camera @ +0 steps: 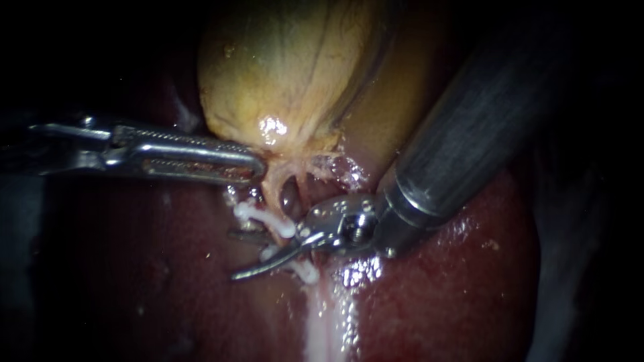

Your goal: Go to the cutting position left tube

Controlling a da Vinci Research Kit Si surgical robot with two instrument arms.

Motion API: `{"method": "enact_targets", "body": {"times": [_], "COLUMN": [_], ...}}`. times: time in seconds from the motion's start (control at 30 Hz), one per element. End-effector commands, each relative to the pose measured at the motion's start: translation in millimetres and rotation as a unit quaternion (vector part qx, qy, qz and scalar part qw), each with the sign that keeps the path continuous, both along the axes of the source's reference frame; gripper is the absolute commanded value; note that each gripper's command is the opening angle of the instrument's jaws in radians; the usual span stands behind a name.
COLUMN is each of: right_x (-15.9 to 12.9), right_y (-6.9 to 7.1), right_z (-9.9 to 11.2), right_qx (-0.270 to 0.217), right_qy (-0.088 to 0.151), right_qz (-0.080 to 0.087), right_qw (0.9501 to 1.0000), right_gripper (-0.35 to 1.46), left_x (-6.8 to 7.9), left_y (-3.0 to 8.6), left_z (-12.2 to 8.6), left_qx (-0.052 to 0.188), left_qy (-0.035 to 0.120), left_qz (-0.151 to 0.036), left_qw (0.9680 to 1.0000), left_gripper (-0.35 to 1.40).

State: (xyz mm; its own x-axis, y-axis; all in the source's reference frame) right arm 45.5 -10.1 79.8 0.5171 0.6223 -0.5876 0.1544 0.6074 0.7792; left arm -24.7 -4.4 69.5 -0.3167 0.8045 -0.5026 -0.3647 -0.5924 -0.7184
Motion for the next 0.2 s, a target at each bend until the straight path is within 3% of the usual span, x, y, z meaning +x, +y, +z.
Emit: {"method": "enact_targets", "body": {"times": [0.03, 0.2], "right_x": [0.0, 0.0], "right_y": [-0.1, -0.1], "right_z": [0.0, 0.1], "right_qx": [0.0, -0.001], "right_qy": [0.0, 0.0], "right_qz": [0.0, 0.0], "right_qw": [1.0, 1.0], "right_gripper": [1.04, 1.06], "left_x": [0.0, -0.1], "left_y": [0.0, 0.0], "left_z": [0.0, 0.1], "left_qx": [0.0, 0.0], "left_qy": [0.0, 0.0], "left_qz": [0.001, 0.001], "left_qw": [1.0, 1.0], "left_gripper": [-0.35, -0.35]}}
